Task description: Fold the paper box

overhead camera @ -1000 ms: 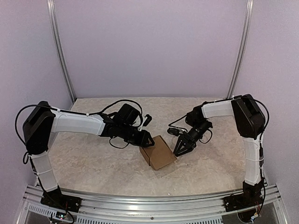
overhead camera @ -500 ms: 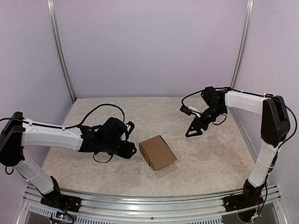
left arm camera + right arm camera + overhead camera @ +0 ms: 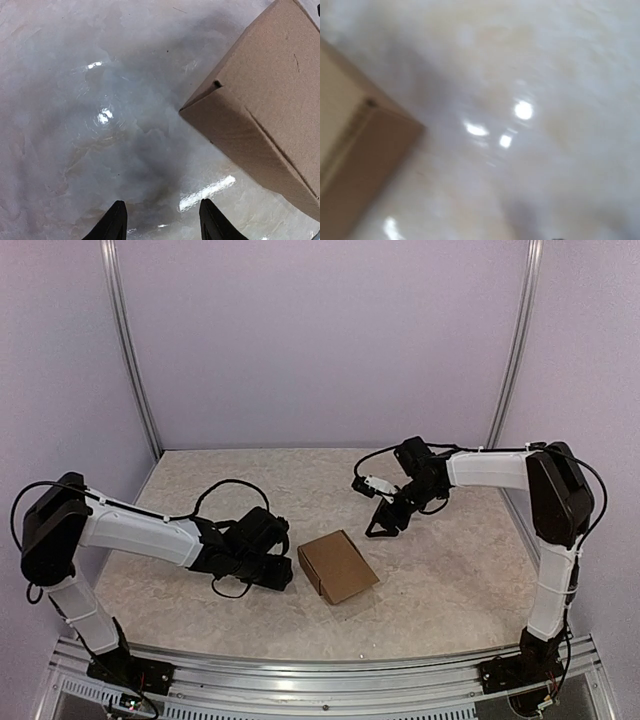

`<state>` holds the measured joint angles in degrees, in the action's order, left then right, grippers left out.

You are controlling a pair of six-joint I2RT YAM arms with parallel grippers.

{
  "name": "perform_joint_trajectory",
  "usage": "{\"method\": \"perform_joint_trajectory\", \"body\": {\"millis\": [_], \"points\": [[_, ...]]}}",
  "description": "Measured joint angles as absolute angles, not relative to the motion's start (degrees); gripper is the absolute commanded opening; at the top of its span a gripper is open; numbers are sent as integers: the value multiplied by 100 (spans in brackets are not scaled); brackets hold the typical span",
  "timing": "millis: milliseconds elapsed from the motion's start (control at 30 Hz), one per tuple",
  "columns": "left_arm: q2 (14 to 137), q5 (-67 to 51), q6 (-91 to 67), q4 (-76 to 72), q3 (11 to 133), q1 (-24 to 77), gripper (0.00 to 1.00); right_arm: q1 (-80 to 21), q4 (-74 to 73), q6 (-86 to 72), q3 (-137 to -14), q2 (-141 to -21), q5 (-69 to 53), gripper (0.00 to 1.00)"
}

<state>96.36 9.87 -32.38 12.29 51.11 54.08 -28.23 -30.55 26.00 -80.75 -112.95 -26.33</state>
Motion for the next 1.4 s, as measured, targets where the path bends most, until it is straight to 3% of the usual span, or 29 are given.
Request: {"method": "perform_joint_trajectory", "body": {"millis": [367, 733, 767, 800, 833, 1067, 1167, 1400], "points": [[10381, 607, -2808, 884, 5975, 5177, 48, -3258, -3096, 2635, -6969, -10925, -2836, 56], [10613, -75, -2016, 239, 6211, 4515, 47, -3277, -3339, 3079, -6193, -9598, -3035, 58], [10669, -209, -1938, 163, 6307, 4458, 47, -3269, -3358, 3105, -6193, -9598, -3013, 60], [10735, -318, -1874, 119, 6416, 4412, 47, -3236, -3367, 3114, -6193, -9598, -2995, 88], [10840, -438, -1787, 82, 6600, 4372, 47, -3181, -3369, 3118, -6195, -9577, -2974, 98], [11161, -613, -1487, -34, 7190, 4353, 47, -2757, -2088, 3009, -5907, -7918, -2504, 100], [11054, -416, -1472, -49, 7105, 4355, 48, -2759, -1892, 2965, -6805, -8101, -2679, 99], [9529, 410, -1509, -200, 5616, 4722, 48, -2759, -3301, 3470, -10123, -11406, -3841, 85]]}}
